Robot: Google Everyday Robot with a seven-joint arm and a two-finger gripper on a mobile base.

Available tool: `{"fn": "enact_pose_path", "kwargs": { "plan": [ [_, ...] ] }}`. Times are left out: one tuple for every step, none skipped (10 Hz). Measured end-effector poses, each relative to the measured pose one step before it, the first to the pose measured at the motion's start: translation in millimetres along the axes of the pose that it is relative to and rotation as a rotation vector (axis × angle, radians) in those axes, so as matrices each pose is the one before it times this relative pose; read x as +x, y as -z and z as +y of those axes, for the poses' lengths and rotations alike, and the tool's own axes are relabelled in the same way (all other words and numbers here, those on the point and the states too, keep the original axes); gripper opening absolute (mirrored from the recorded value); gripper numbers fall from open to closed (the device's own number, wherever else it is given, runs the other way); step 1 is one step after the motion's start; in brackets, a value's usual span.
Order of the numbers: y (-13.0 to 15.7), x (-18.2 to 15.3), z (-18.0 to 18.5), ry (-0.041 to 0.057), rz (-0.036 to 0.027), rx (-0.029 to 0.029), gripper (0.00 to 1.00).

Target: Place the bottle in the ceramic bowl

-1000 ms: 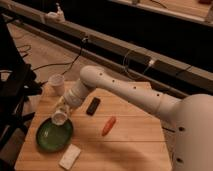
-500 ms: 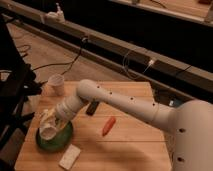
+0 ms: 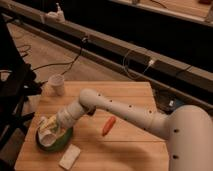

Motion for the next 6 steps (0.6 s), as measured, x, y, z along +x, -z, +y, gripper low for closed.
{"fn": "enact_pose_path", "kwargs": {
  "plan": [
    [-1.86,3.29,8.2,-0.01046,-0.00229,-0.01284,0.62],
    [-1.79,3.06,7.45,-0.01184,-0.00072,-0.01797,0.72],
    [-1.57,2.41,4.51,-0.00829,0.00036,-0.01572,0.78],
    [-0.62,2.75,1.48,-0.00845,0.00434,-0.01261,0.8],
    [0.09,0.93,0.7,-0.00367,0.00195,-0.00316,0.8],
    [0.73,0.25,0.13,-0.00136,0.00119,0.00081,0.8]
  ]
}}
